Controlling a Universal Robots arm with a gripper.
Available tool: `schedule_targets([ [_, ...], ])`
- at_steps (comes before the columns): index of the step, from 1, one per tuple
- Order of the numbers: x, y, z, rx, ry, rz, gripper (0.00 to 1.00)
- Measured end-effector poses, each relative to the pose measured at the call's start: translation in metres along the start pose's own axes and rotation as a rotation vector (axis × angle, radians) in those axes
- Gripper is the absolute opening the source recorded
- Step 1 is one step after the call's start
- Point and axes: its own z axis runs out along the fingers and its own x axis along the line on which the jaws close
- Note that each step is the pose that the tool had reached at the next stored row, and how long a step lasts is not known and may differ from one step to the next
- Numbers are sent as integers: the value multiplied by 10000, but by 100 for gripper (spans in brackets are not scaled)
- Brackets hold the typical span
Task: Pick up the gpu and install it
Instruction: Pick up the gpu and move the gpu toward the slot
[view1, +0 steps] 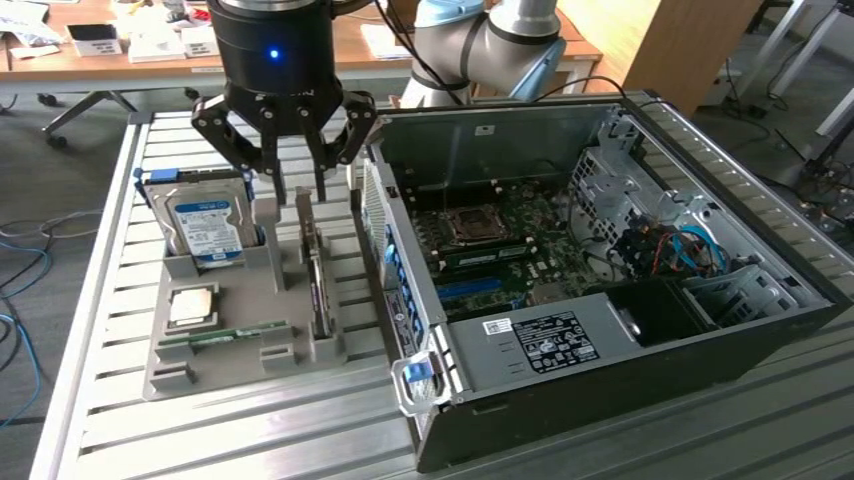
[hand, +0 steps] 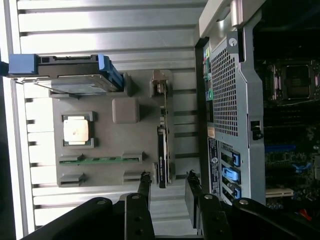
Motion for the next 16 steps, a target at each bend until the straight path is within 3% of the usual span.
schedule_targets([
  [16,1,-1,31,2,3,0,42],
])
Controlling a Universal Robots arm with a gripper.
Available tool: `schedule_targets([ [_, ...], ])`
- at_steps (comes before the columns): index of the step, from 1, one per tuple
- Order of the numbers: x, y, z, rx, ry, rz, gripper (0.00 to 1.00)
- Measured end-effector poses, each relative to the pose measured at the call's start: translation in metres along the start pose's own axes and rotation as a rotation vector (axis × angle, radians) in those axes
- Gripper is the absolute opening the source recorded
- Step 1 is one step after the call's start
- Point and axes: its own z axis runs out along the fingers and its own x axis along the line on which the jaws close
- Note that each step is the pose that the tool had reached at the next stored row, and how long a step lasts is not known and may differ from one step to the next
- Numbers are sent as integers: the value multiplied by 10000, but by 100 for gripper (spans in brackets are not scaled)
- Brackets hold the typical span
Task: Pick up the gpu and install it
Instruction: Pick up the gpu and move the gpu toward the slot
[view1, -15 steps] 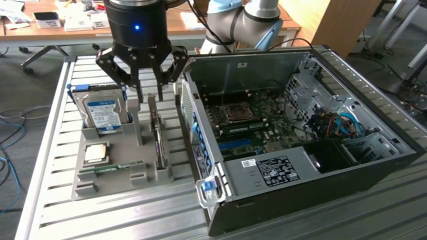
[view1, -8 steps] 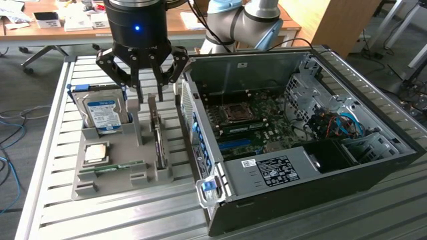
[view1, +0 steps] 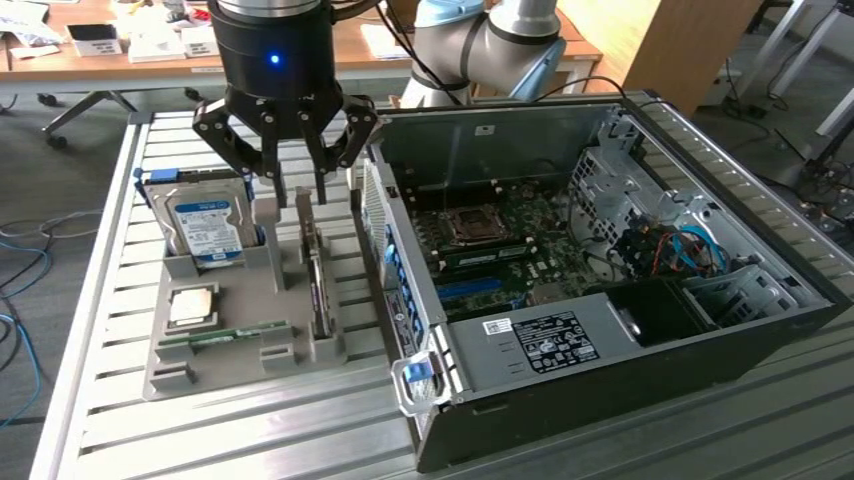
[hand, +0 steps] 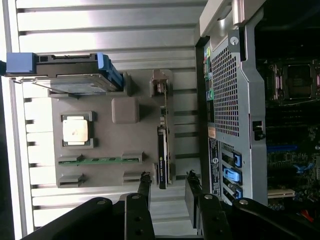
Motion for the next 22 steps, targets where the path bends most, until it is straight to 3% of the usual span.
schedule_targets([
  [22,1,-2,37,1,0,0,42],
])
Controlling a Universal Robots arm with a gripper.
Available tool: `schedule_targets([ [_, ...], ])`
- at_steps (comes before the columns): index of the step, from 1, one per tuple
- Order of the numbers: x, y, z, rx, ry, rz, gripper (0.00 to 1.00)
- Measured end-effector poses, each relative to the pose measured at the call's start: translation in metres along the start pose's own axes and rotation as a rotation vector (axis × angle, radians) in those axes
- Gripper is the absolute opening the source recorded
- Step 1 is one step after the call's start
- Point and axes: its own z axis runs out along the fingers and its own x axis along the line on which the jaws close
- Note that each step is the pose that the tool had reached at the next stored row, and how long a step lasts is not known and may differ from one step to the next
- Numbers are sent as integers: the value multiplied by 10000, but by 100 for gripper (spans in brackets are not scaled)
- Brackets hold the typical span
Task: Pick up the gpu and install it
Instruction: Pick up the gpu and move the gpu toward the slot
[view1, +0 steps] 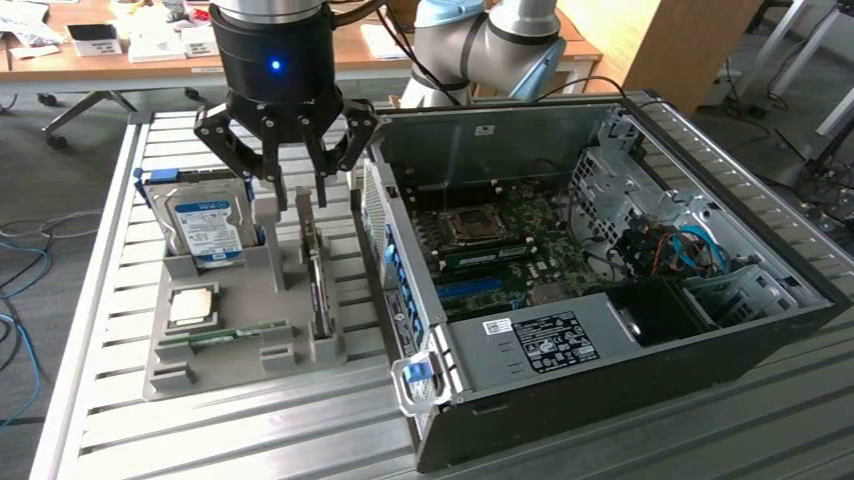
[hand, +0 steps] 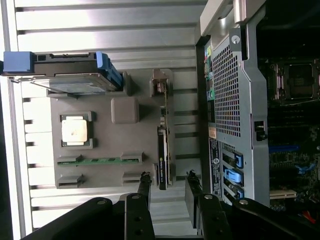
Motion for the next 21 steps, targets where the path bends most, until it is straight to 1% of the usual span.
schedule_targets([
  [6,0,-1,22,0,-1,0,42],
  [21,1,-2,38,0,0,0,42],
])
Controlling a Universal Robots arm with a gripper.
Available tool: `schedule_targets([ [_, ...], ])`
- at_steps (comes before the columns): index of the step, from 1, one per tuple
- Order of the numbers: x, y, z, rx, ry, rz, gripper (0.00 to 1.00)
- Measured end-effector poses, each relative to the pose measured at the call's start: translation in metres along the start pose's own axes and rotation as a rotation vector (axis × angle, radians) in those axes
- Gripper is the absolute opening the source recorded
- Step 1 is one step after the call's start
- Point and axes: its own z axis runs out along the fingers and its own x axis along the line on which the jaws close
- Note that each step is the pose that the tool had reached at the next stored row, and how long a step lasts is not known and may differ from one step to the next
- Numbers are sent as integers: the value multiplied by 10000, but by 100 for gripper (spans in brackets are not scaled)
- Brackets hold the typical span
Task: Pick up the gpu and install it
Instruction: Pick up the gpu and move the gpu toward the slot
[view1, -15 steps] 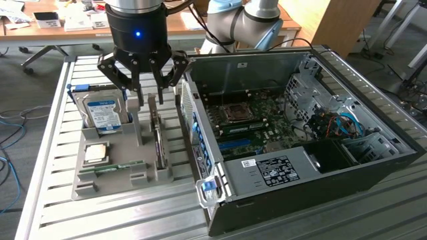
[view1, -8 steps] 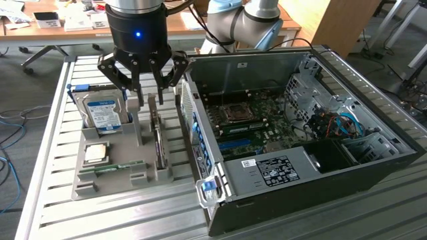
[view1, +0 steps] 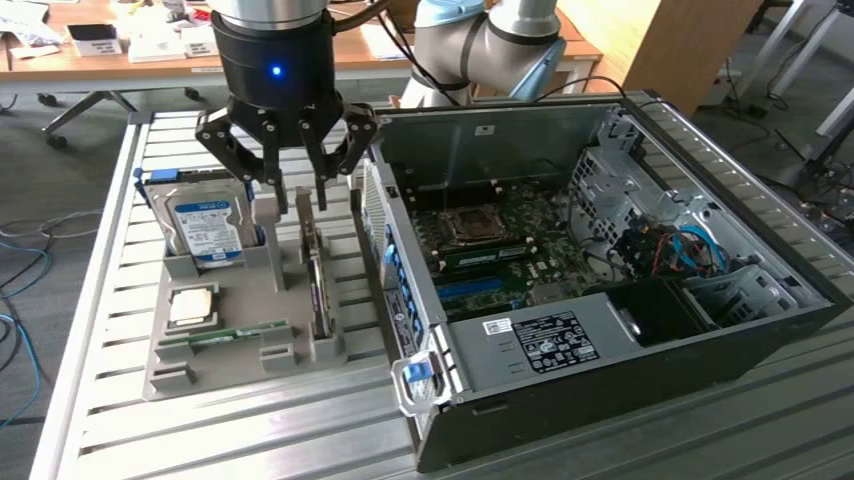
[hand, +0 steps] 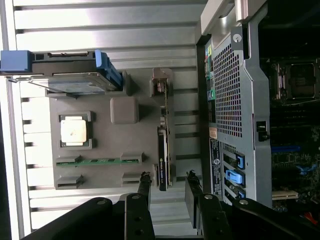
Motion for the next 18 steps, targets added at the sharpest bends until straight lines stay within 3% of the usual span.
schedule_targets([
  [11,3,-5,121,0,0,0,42],
  [18,3,-5,127,-2,-2,0,42],
])
